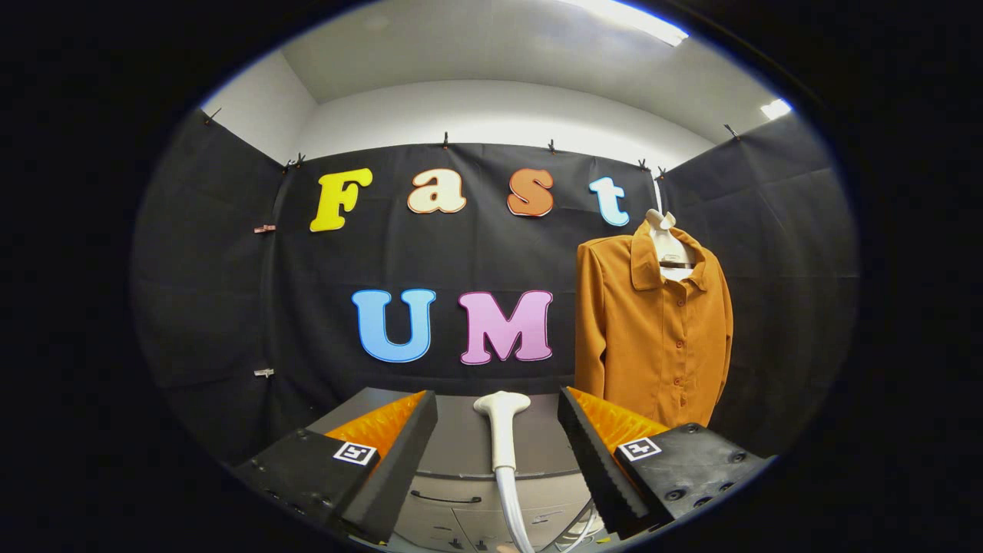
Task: Iron the clothes twice with a garment steamer, once on the left side and once on the right side.
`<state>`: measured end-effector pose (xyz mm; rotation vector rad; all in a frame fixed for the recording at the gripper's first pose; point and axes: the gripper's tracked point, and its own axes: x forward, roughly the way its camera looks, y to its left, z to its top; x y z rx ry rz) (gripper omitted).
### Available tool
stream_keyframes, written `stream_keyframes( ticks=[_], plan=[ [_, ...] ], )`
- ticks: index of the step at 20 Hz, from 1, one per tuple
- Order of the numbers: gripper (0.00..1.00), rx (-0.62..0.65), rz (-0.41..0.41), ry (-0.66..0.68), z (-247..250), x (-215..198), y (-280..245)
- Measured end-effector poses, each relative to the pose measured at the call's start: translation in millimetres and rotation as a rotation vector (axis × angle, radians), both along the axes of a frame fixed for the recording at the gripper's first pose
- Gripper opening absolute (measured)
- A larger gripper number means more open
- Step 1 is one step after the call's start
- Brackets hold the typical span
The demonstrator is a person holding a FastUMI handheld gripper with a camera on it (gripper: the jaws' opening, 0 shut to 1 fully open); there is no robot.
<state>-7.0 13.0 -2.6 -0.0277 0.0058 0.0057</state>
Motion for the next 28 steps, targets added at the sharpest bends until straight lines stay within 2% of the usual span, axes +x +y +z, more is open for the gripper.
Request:
stream_keyframes(
  ticks=[15, 21, 28],
  plan=[
    [0.98, -0.015, -0.020, 0.030, -18, 11, 23],
    [0.98, -0.009, -0.101, 0.101, -46, 22, 25],
    [0.98, -0.053, -0.137, 0.163, -74, 59, 17]
  ],
)
